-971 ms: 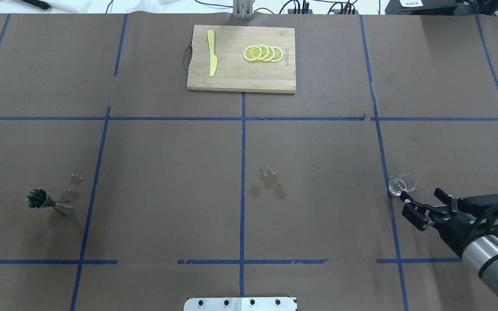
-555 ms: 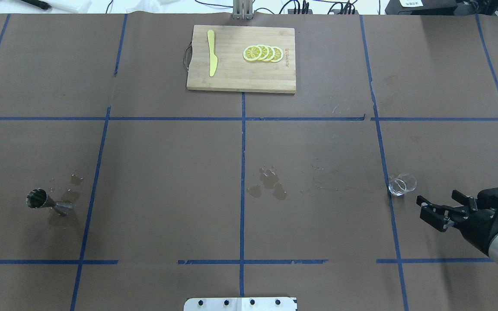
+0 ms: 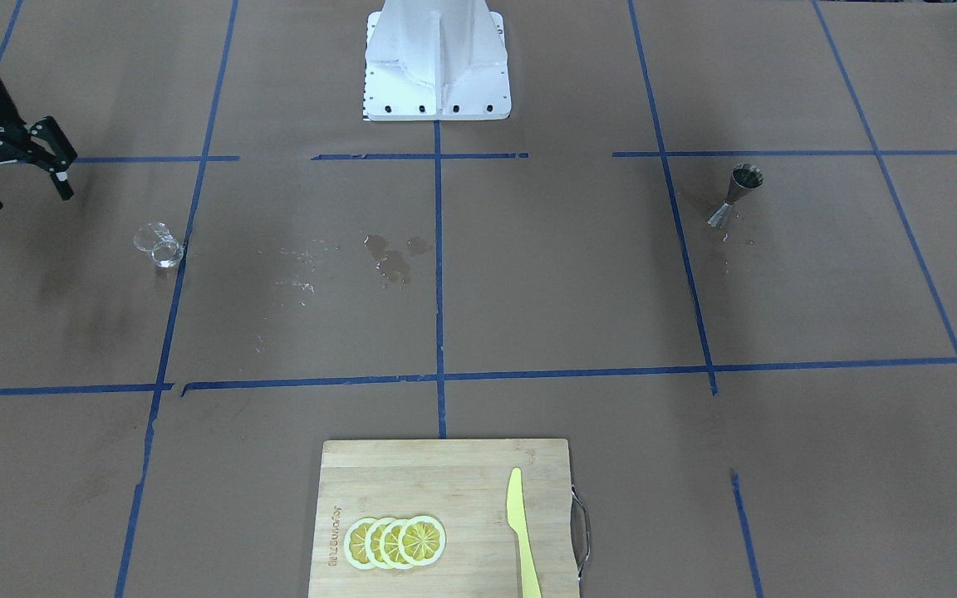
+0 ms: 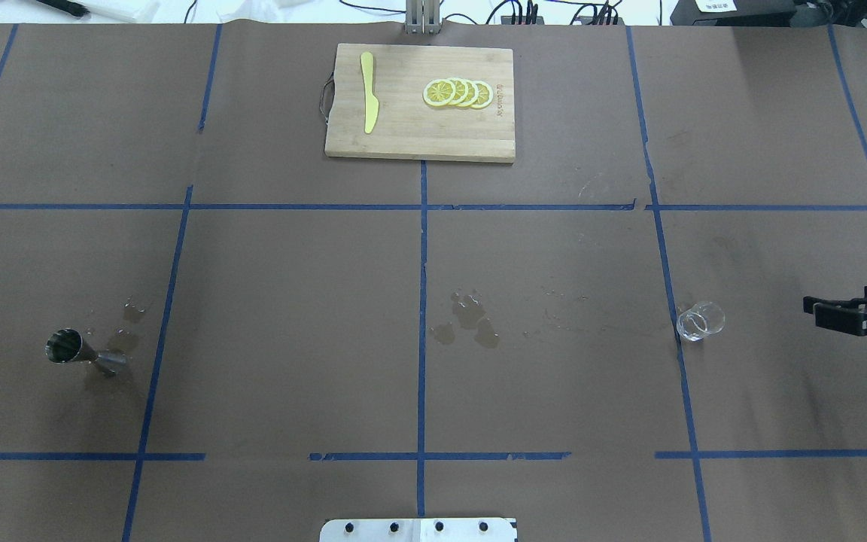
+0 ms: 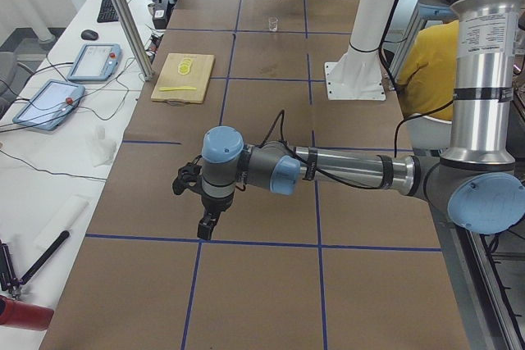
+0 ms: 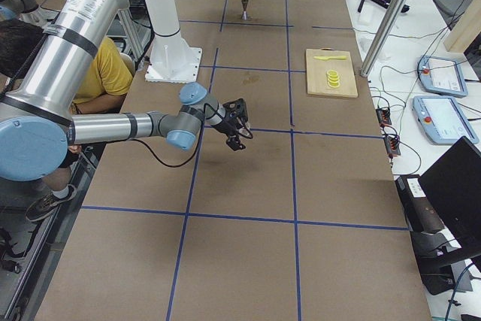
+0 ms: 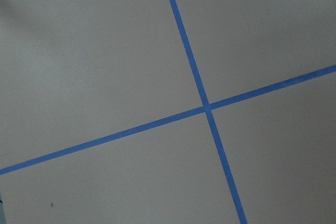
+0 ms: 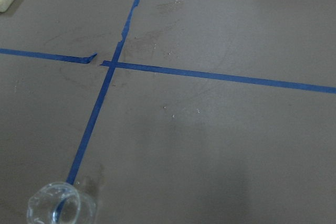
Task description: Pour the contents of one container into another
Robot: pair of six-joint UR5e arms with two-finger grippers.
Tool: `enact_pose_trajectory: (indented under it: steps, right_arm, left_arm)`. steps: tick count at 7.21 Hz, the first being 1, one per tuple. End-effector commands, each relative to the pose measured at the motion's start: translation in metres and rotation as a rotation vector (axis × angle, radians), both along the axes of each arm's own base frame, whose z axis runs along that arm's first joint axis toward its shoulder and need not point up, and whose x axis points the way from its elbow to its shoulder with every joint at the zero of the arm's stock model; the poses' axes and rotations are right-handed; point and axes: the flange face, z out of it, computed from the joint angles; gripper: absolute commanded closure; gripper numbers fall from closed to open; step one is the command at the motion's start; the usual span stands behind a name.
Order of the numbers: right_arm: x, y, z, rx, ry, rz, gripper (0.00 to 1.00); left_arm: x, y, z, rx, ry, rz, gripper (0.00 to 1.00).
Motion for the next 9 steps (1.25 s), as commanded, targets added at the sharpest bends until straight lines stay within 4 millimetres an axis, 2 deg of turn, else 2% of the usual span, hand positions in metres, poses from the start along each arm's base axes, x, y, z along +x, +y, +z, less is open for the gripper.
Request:
enact_pose_trajectory:
  steps: [1,2,3,4,5,6,7,9]
  right_arm:
    - [0.067,-0.077,0.034,-0.068,0.031,-0.073,0.00]
    - [0.101,-0.111,0.042,-0.078,0.082,-0.140,0.00]
    - [0.130,-0.138,0.043,-0.133,0.106,-0.181,0.00]
    - [0.154,-0.158,0.039,-0.180,0.110,-0.254,0.00]
    - [0.182,-0.170,0.037,-0.212,0.128,-0.331,0.00]
    - [0.211,-0.173,0.040,-0.262,0.121,-0.375,0.00]
    - [0.229,-0.175,0.039,-0.289,0.055,-0.380,0.00]
    - [0.230,-0.155,0.063,-0.345,0.022,-0.378,0.00]
  left_arm:
    - [0.000,-0.016,-0.003,0.007,0.001,0.000,0.00]
    - [0.000,-0.018,-0.002,0.006,0.003,0.001,0.00]
    - [0.004,-0.017,0.000,-0.006,0.041,0.012,0.00]
    - [0.010,-0.016,0.003,-0.030,0.103,0.026,0.00]
    - [0.011,-0.020,0.001,-0.048,0.118,0.028,0.00]
    - [0.011,-0.035,-0.009,-0.114,0.117,0.023,0.00]
    - [0.008,-0.042,-0.016,-0.198,0.116,0.022,0.00]
    - [0.007,-0.033,-0.017,-0.178,0.118,0.023,0.00]
